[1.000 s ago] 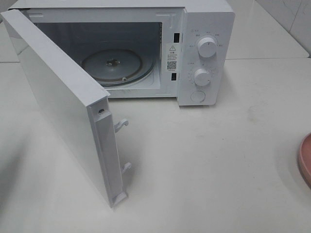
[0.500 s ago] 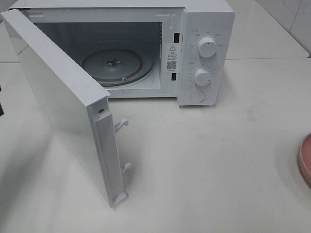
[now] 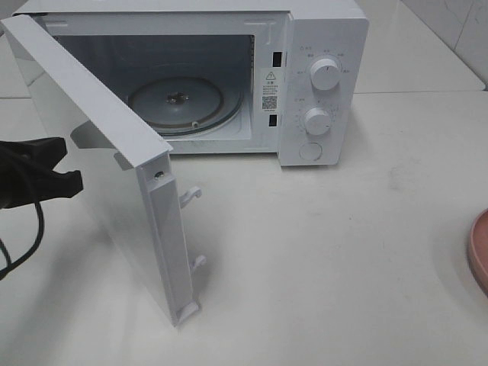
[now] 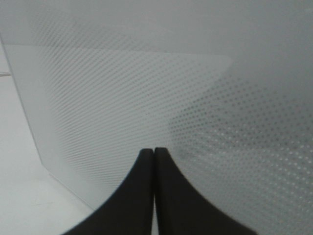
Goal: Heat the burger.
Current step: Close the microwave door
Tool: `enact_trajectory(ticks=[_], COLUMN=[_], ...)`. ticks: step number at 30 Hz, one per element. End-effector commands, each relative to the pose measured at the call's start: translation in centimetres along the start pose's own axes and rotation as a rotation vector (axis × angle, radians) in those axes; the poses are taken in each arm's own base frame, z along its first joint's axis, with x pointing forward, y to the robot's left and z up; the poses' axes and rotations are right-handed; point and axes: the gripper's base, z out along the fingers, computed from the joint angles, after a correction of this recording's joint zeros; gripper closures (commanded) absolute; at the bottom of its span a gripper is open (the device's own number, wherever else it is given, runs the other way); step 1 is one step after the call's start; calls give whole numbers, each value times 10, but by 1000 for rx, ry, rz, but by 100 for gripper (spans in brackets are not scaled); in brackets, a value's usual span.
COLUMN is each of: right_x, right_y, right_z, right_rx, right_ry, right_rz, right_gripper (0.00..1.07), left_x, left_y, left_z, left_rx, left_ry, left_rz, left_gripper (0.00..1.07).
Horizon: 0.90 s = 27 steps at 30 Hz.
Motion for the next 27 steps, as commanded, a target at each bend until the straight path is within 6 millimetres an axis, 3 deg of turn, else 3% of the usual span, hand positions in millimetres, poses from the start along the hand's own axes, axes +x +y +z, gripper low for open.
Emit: enact_trajectory(ticks=[1, 14, 19, 27], right_x=[2, 2, 2, 2], right_y=[0, 0, 0, 0], right_z=[-3, -3, -3, -3], right_rx=[0, 0, 0, 0], right_ry=[-29, -29, -29, -29], right_rz=[-1, -1, -1, -1], right_gripper=[32, 32, 32, 32], left_x=[-5, -13, -22, -27], left_y=[-7, -52, -76, -96], left_z=[6, 36, 56, 75], left_rx=[-19, -31, -77, -95], left_ry=[-28, -31, -21, -8], left_rz=[-8, -23, -35, -29], left_gripper=[107, 107, 107, 107])
